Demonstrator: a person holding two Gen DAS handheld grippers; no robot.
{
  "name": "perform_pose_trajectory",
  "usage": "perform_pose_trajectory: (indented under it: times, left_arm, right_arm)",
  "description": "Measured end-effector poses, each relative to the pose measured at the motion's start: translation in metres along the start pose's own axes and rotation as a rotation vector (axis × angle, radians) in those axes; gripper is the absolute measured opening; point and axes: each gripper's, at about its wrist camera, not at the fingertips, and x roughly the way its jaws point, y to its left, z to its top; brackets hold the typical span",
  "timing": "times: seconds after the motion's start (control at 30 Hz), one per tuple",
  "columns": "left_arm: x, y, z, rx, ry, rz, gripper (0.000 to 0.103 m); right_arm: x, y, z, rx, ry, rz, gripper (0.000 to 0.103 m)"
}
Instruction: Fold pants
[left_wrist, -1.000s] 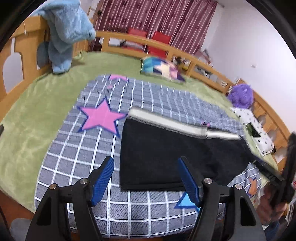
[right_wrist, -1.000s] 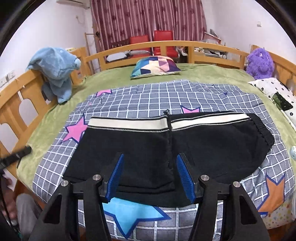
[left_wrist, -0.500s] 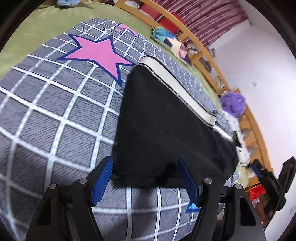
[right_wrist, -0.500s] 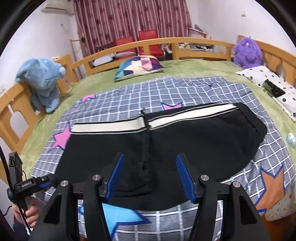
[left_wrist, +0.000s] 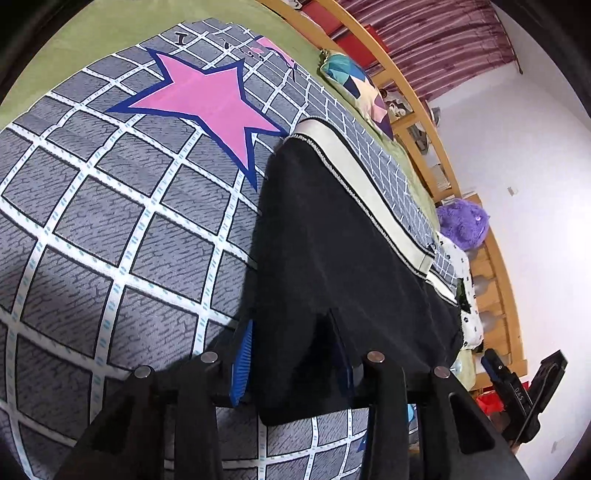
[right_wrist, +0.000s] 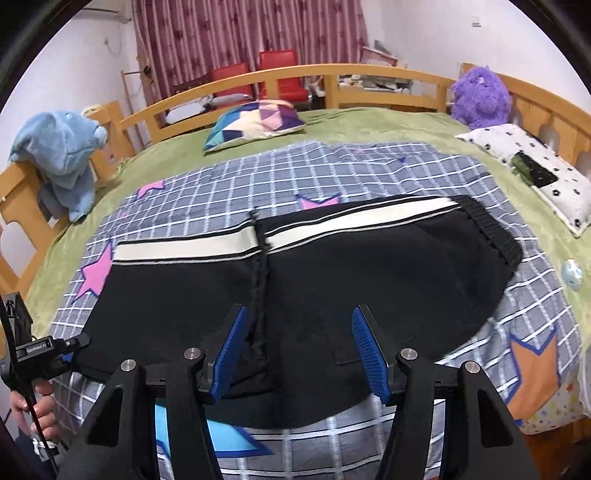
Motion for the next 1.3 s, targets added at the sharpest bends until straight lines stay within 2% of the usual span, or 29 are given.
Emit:
perform_pose_trajectory:
  times: [0.07, 0.17, 0.23, 0.27, 0.37, 0.47, 0.57, 0.63, 0.73, 0.8, 0.9, 0.97, 1.0, 1.07, 1.1, 1.13, 1.17, 1.23, 1.3]
  left_arm:
    - [-0.002, -0.004, 0.002, 0.03, -0.006, 0.028, 0.038]
    - [-0.002, -0.018, 0.011, 0.109, -0.035, 0.085, 0.054]
    - [0.003, -0.027, 0.02, 0.147, -0.033, 0.113, 0.057]
    - [0.006, -0.031, 0.024, 0.16, -0.032, 0.12, 0.057]
    - [0.023, -0.038, 0.041, 0.207, -0.016, 0.176, 0.057]
    - [0.037, -0.041, 0.051, 0.253, 0.007, 0.221, 0.057]
    - [0.046, -0.044, 0.062, 0.289, 0.016, 0.223, 0.057]
    - [0.051, -0.043, 0.069, 0.296, 0.032, 0.208, 0.057]
    - [0.058, -0.043, 0.08, 0.296, 0.042, 0.179, 0.056]
    - [0.064, -0.044, 0.084, 0.297, 0.053, 0.167, 0.056]
    - [0.07, -0.047, 0.086, 0.308, 0.072, 0.15, 0.055]
    - [0.072, -0.045, 0.088, 0.295, 0.08, 0.131, 0.055]
    - [0.072, -0.043, 0.09, 0.27, 0.08, 0.117, 0.055]
    - [0.07, -0.039, 0.091, 0.23, 0.077, 0.105, 0.052]
    - [0.068, -0.037, 0.092, 0.204, 0.075, 0.106, 0.036]
    - [0.066, -0.038, 0.093, 0.187, 0.074, 0.12, 0.024]
    - [0.064, -0.04, 0.093, 0.198, 0.08, 0.129, 0.01]
    - [0.053, -0.057, 0.094, 0.279, 0.066, 0.126, 0.009]
    - [0.039, -0.072, 0.1, 0.308, 0.052, 0.096, 0.009]
  right_arm:
    - [-0.005, -0.017, 0.006, 0.037, 0.018, 0.006, 0.059]
    - [-0.023, -0.059, 0.022, 0.101, -0.013, 0.041, 0.062]
    - [-0.027, -0.087, 0.029, 0.1, -0.028, -0.009, 0.072]
    - [-0.025, -0.104, 0.031, 0.097, -0.027, -0.037, 0.074]
    - [0.005, -0.159, 0.026, 0.139, 0.042, -0.067, 0.075]
    - [0.048, -0.211, 0.006, 0.278, 0.134, -0.067, 0.074]
    - [0.08, -0.243, -0.014, 0.43, 0.161, 0.064, 0.066]
    - [0.088, -0.252, -0.019, 0.493, 0.103, 0.153, 0.066]
    - [0.097, -0.252, -0.014, 0.51, 0.041, 0.192, 0.066]
    - [0.109, -0.249, -0.006, 0.503, 0.044, 0.196, 0.066]
    - [0.138, -0.242, 0.004, 0.474, 0.096, 0.183, 0.066]
    - [0.143, -0.235, 0.008, 0.459, 0.092, 0.164, 0.066]
    - [0.145, -0.233, 0.012, 0.458, 0.099, 0.151, 0.064]
    - [0.143, -0.231, 0.016, 0.476, 0.097, 0.129, 0.047]
    - [0.141, -0.229, 0.018, 0.478, 0.09, 0.109, 0.025]
    - [0.134, -0.228, 0.02, 0.469, 0.082, 0.083, 0.015]
    - [0.129, -0.225, 0.024, 0.459, 0.07, 0.086, 0.013]
    - [0.113, -0.211, 0.038, 0.415, 0.057, 0.065, 0.011]
    - [0.096, -0.2, 0.057, 0.4, 0.029, 0.064, 0.011]
